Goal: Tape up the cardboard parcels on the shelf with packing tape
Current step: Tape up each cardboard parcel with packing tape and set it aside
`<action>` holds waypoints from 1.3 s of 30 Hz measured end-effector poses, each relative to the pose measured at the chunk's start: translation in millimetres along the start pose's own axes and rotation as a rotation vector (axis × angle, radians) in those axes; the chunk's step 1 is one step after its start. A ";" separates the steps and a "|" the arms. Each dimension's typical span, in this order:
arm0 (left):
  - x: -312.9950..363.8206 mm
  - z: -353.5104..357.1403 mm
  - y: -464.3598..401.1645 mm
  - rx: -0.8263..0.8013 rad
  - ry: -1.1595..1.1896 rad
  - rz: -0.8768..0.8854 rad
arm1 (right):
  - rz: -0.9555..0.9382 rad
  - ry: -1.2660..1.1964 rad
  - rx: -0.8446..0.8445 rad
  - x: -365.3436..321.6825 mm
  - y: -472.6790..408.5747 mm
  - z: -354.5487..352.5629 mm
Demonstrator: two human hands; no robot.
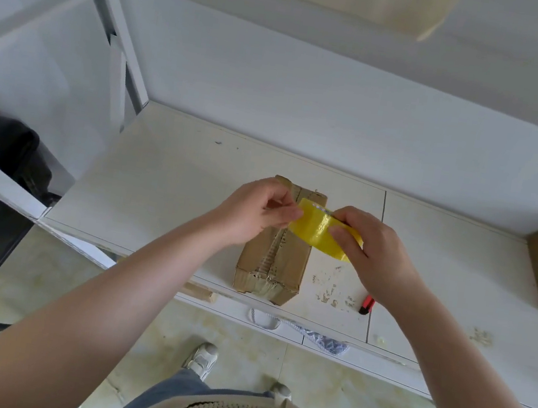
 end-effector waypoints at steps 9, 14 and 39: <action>22.3 -11.4 3.2 0.085 -0.062 0.034 | 0.237 0.234 -0.058 17.8 -18.3 -14.9; 5.7 -32.4 2.7 0.143 0.252 -0.026 | 0.280 0.356 -0.041 -2.0 -34.2 -14.8; -125.6 -17.2 -11.4 0.171 0.280 -0.410 | 0.442 0.383 -0.254 22.5 -65.1 16.6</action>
Point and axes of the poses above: each hand's wrist, its own y-axis away from the middle knuckle, its own z-axis out of the palm, x = y × z, the point moved 8 cm from there along -y, towards the middle knuckle, and after that the axes turned 8 degrees about -x, right-handed, at the moved point
